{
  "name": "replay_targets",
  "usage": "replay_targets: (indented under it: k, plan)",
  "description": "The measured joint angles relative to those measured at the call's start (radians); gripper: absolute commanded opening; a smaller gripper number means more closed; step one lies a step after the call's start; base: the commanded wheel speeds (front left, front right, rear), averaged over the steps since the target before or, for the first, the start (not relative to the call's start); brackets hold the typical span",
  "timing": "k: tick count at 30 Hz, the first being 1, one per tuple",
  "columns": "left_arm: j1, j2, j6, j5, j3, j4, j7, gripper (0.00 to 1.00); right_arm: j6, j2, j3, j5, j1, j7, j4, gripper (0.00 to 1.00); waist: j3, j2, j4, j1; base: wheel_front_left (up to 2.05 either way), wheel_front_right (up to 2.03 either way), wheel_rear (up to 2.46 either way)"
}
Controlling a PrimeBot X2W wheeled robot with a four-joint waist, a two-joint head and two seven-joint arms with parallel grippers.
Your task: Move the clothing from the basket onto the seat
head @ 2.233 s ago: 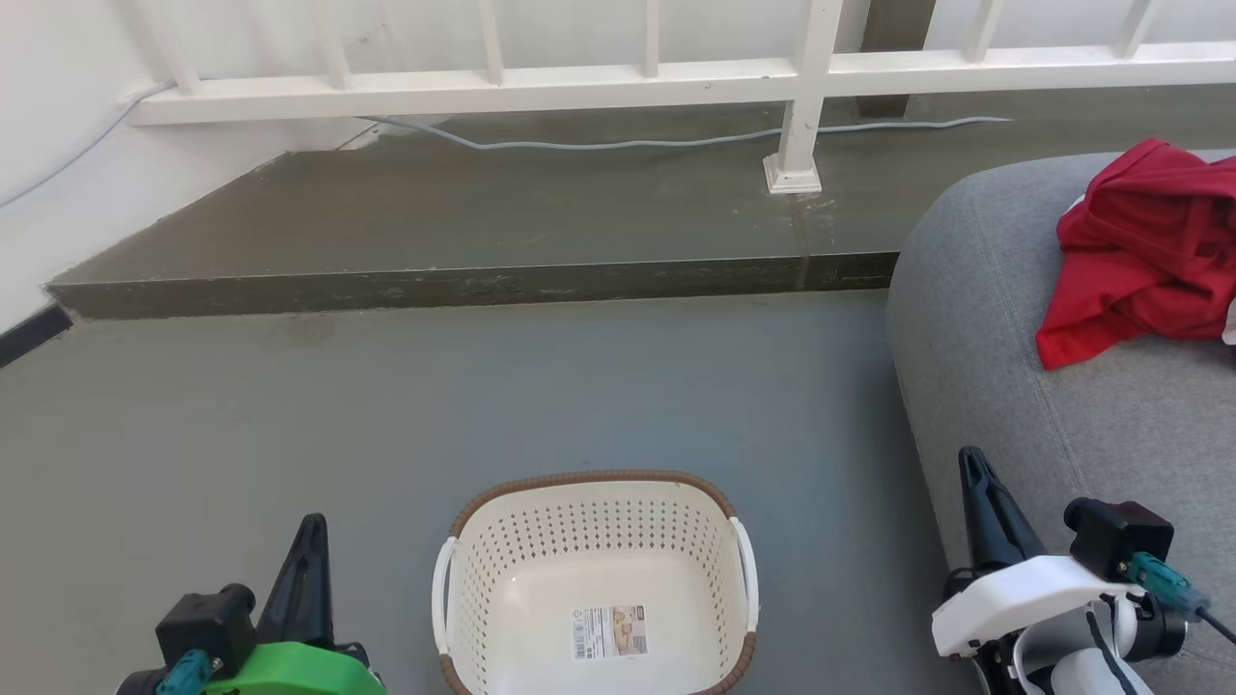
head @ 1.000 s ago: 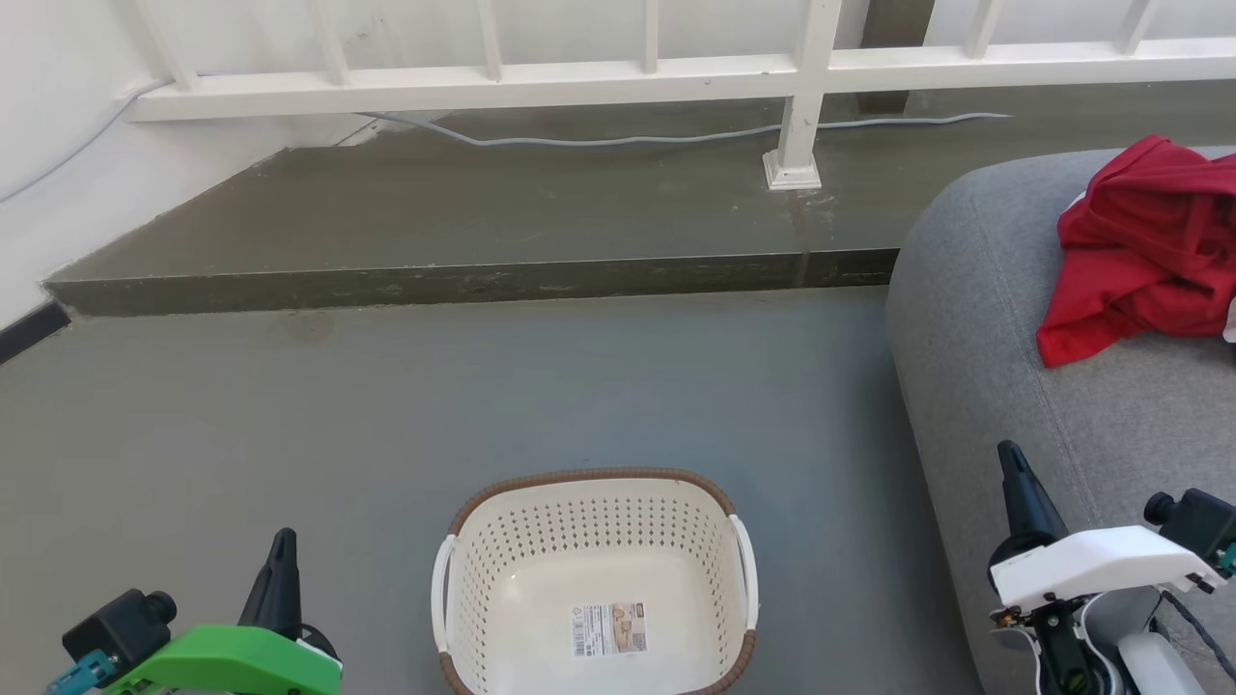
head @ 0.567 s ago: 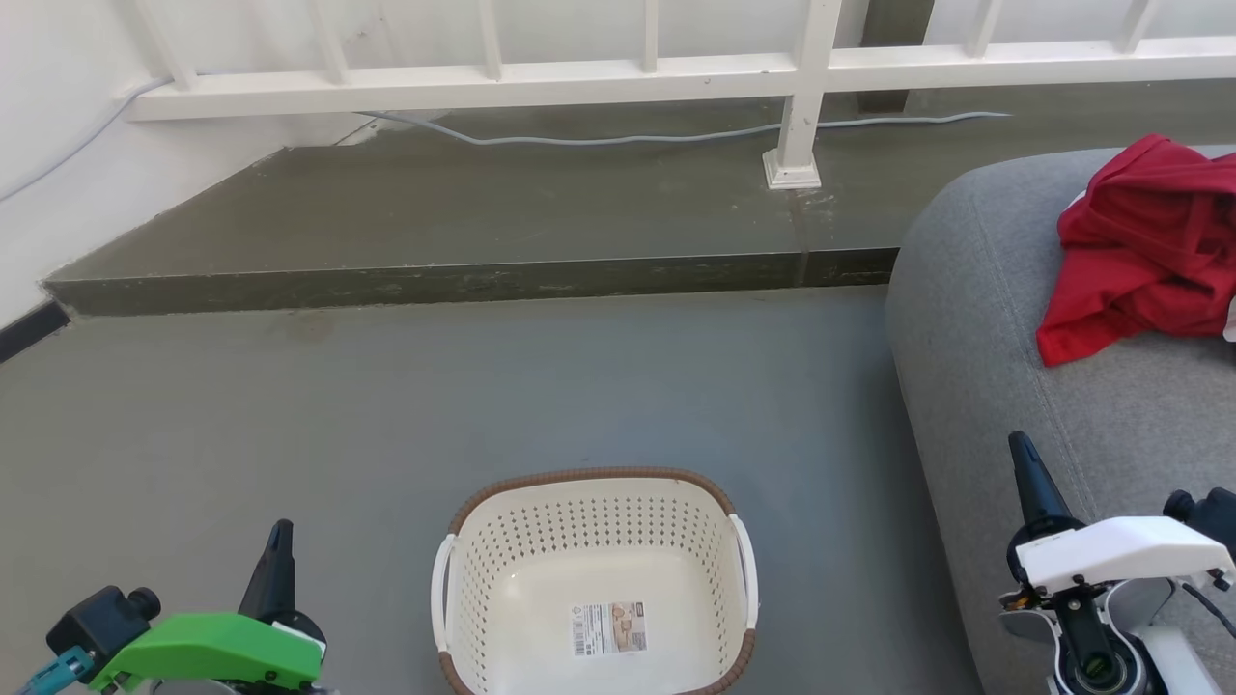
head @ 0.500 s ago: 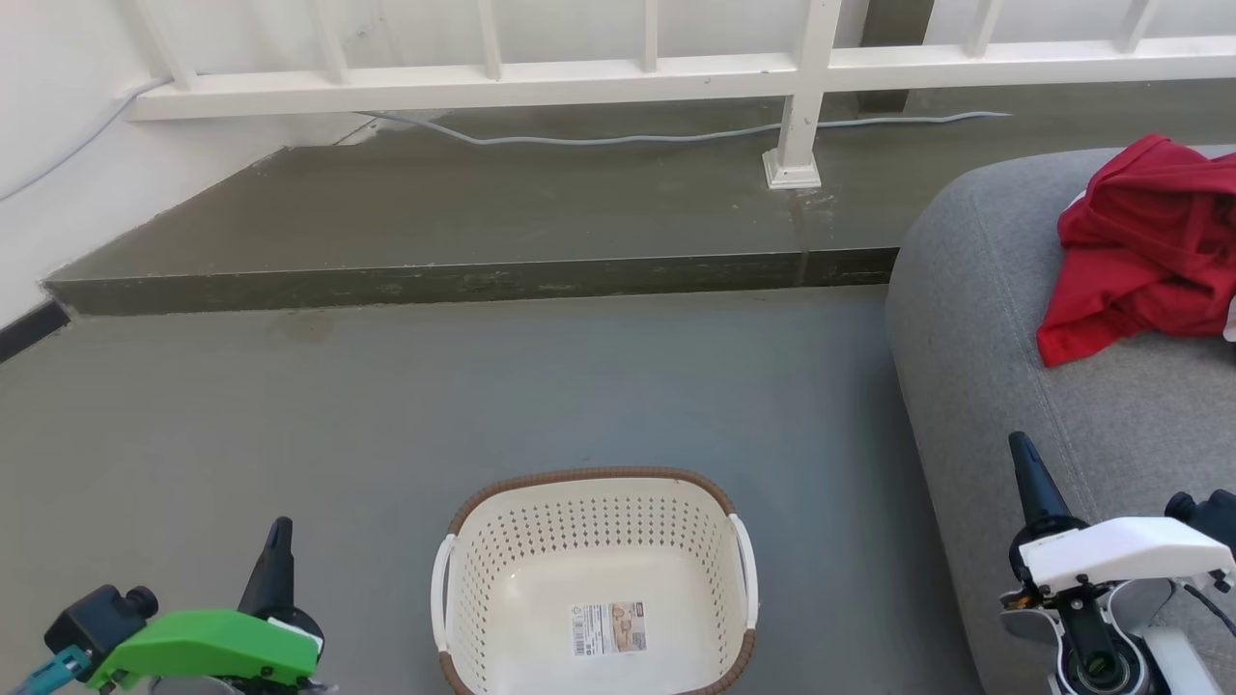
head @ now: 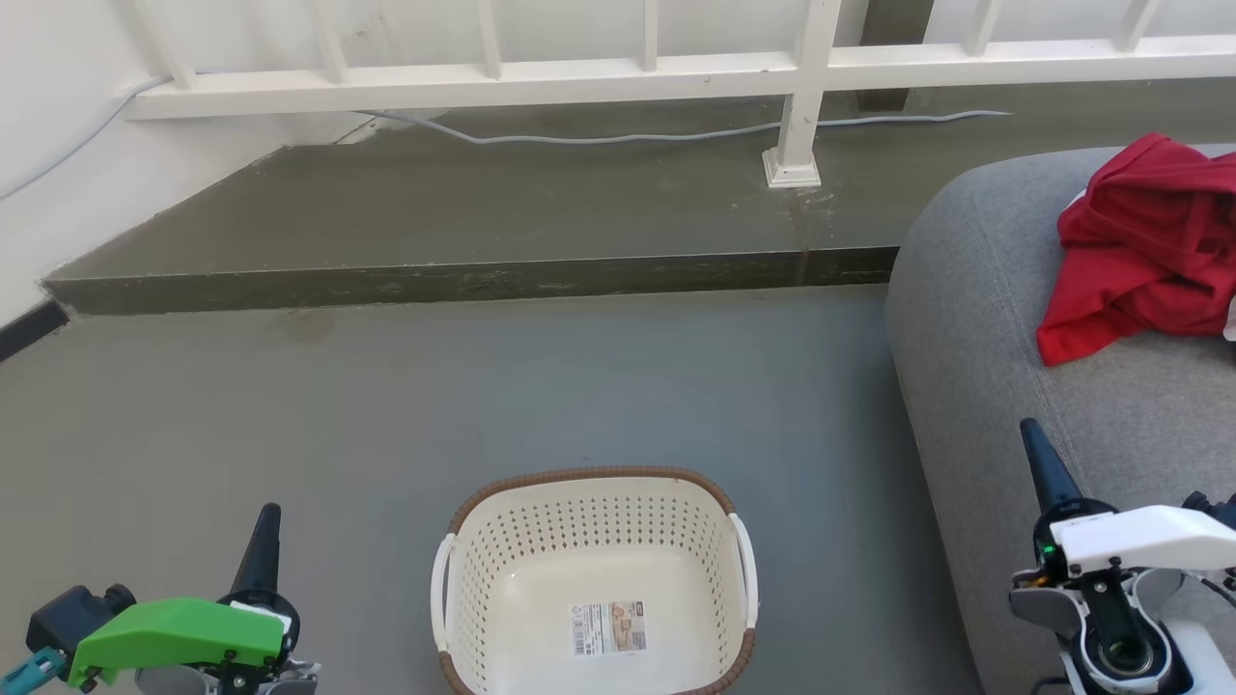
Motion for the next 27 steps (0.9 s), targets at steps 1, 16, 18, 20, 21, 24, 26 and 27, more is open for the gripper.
replay_targets:
  k: [1, 16, 18, 20, 21, 24, 26, 27]
  plan:
    - [-0.001, 0.0, -0.006, -0.016, 0.003, 0.003, 0.005, 0.0, 0.001, 0.0, -0.003, 0.015, -0.003, 0.002, 0.001, 0.0, 0.0, 0.0, 0.0, 0.0, 0.0, 0.0, 0.0]
    - [-0.025, -0.018, -0.042, -0.191, 0.044, 0.03, 0.05, 0.0, 0.039, 0.004, -0.052, 0.202, -0.035, 0.039, 0.028, 0.0, 0.001, 0.0, 0.0, 0.0, 0.0, 0.0, 0.0]
    - [-0.029, -0.022, -0.05, -0.218, 0.049, 0.037, 0.055, 0.0, 0.045, 0.005, -0.058, 0.227, -0.036, 0.045, 0.031, 0.0, 0.002, 0.0, 0.0, 0.0, 0.0, 0.0, 0.0]
    - [-0.036, -0.024, -0.057, -0.236, 0.057, 0.043, 0.059, 0.0, 0.049, 0.005, -0.063, 0.249, -0.037, 0.051, 0.035, 0.0, 0.002, 0.0, -0.001, 0.0, 0.0, 0.0, 0.0]
    - [-0.04, -0.024, -0.058, -0.249, 0.063, 0.044, 0.065, 0.0, 0.05, 0.005, -0.065, 0.264, -0.038, 0.054, 0.038, 0.0, 0.002, 0.0, -0.001, 0.0, 0.0, 0.0, 0.0]
    - [-0.047, -0.025, -0.064, -0.285, 0.071, 0.049, 0.075, 0.0, 0.062, 0.008, -0.076, 0.3, -0.047, 0.062, 0.044, 0.0, 0.002, 0.0, -0.001, 0.0, 0.0, 0.0, 0.0]
    - [-0.05, -0.028, -0.071, -0.309, 0.075, 0.051, 0.081, 0.0, 0.063, 0.009, -0.082, 0.326, -0.055, 0.066, 0.045, 0.0, 0.002, 0.0, -0.001, 0.0, 0.0, 0.0, 0.0]
    - [-0.051, -0.029, -0.072, -0.322, 0.077, 0.052, 0.084, 0.0, 0.066, 0.01, -0.085, 0.34, -0.056, 0.068, 0.047, 0.0, 0.002, 0.0, -0.001, 0.0, 0.0, 0.0, 0.0]
